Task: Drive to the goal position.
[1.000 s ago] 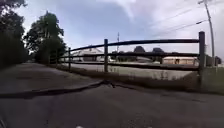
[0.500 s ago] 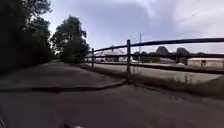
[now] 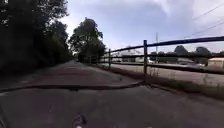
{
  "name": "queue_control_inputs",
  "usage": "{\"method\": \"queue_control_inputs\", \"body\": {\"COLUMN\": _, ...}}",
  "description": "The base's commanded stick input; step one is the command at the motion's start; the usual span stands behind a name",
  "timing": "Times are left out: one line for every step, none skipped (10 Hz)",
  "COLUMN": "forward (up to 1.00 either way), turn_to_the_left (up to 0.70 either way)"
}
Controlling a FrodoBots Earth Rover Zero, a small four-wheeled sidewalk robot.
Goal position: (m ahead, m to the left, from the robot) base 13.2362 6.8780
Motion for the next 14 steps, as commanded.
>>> {"method": "queue_control_inputs", "body": {"forward": 0.13, "turn_to_the_left": 0.25}}
{"method": "queue_control_inputs", "body": {"forward": 0.12, "turn_to_the_left": 0.24}}
{"method": "queue_control_inputs", "body": {"forward": 0.14, "turn_to_the_left": 0.28}}
{"method": "queue_control_inputs", "body": {"forward": 0.29, "turn_to_the_left": 0.31}}
{"method": "queue_control_inputs", "body": {"forward": 0.7, "turn_to_the_left": 0.33}}
{"method": "queue_control_inputs", "body": {"forward": 0.7, "turn_to_the_left": 0.28}}
{"method": "queue_control_inputs", "body": {"forward": 0.7, "turn_to_the_left": 0.22}}
{"method": "queue_control_inputs", "body": {"forward": 0.7, "turn_to_the_left": 0.11}}
{"method": "queue_control_inputs", "body": {"forward": 0.7, "turn_to_the_left": -0.01}}
{"method": "queue_control_inputs", "body": {"forward": 0.7, "turn_to_the_left": -0.01}}
{"method": "queue_control_inputs", "body": {"forward": 0.7, "turn_to_the_left": -0.01}}
{"method": "queue_control_inputs", "body": {"forward": 0.7, "turn_to_the_left": -0.01}}
{"method": "queue_control_inputs", "body": {"forward": 0.7, "turn_to_the_left": -0.01}}
{"method": "queue_control_inputs", "body": {"forward": 0.7, "turn_to_the_left": -0.01}}
